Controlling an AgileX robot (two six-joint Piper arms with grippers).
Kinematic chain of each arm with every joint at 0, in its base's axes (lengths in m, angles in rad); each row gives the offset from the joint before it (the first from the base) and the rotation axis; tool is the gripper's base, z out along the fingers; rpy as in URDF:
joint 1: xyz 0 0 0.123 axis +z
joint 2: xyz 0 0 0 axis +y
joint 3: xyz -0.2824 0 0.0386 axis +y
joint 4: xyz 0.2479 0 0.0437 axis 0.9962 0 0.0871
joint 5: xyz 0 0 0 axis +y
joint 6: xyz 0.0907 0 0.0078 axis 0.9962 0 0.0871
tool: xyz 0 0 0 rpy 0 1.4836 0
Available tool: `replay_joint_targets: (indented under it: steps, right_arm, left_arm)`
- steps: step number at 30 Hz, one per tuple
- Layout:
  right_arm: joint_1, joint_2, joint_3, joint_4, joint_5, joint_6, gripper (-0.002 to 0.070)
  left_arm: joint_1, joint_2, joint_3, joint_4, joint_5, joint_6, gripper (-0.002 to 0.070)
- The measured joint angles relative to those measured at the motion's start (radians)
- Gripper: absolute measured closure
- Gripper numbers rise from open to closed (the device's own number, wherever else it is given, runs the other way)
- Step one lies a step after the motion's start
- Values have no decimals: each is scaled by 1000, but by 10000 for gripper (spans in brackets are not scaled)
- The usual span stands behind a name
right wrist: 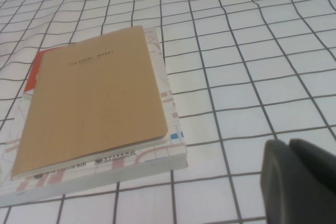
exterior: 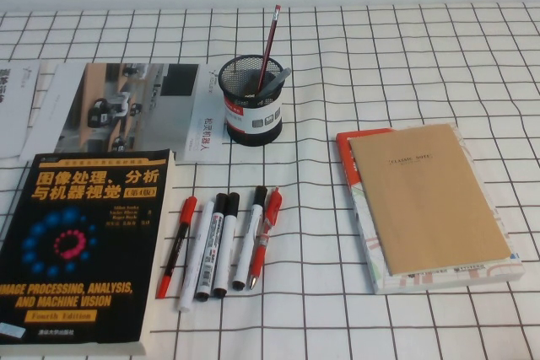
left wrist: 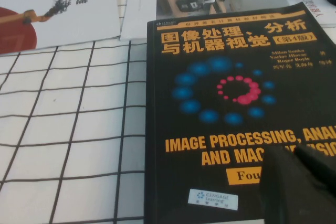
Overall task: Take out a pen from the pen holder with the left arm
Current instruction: 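Take a marker out of the pen holder and lay it on the table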
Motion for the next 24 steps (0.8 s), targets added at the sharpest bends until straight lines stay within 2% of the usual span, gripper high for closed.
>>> replay_joint_targets:
  steps: [11,24]
  right_arm:
    - [0,0,0,0,0,0,692]
    - [0,0,0,0,0,0,692]
  left_arm:
    - [0,0,0,0,0,12,675]
    - [47,0,0,-46,0,12,675]
